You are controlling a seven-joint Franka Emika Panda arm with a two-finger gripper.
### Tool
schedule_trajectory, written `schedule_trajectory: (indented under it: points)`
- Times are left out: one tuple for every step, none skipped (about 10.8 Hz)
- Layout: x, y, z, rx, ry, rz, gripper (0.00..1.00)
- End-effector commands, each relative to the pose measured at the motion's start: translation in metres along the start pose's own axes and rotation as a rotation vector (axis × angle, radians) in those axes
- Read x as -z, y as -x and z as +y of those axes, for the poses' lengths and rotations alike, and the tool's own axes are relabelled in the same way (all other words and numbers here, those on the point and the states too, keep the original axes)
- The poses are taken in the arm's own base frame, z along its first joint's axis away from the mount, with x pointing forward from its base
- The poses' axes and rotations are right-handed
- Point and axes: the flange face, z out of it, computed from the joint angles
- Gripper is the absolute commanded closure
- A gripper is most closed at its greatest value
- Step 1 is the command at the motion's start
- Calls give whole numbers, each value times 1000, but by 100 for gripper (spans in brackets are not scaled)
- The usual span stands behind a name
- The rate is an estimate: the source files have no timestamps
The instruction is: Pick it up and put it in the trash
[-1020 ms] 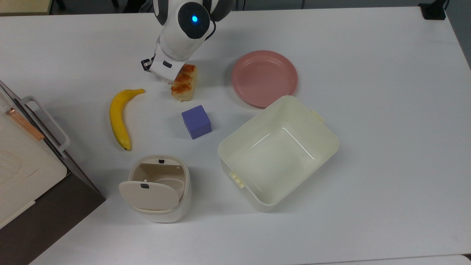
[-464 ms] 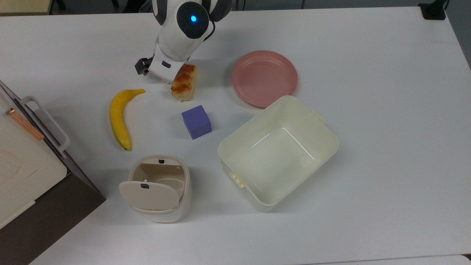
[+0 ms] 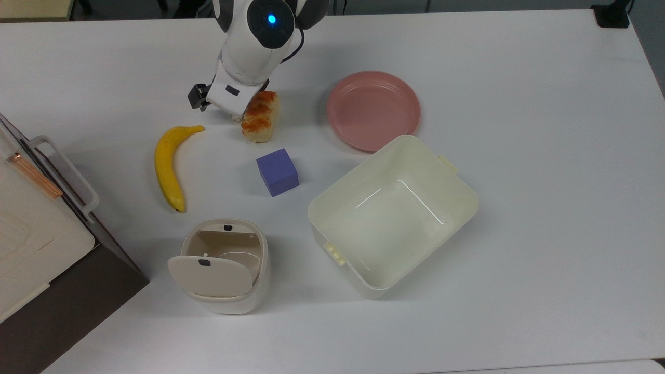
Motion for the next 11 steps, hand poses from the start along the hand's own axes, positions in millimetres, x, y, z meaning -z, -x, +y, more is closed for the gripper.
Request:
schedule_trajectory:
  points:
    - [-1,-4,-2,14,-21,16,0]
    - [-6,-7,-4,11,-24,24,0]
    - [-10,-9,-5,12,-25,32,0]
    - [-9,-10,-5,13,-25,32,3]
    - [-9,-10,-5,13,-25,32,7]
    - [-9,-10,-5,12,-25,32,16]
    - [-9,-10,-5,11,-26,32,36]
    - [-10,-9,-5,12,-25,32,51]
    - [-10,-8,-3,23,-26,31,70]
    - [-11,-8,-3,29,-27,30,100]
    - [-10,-8,-3,35,-26,32,100]
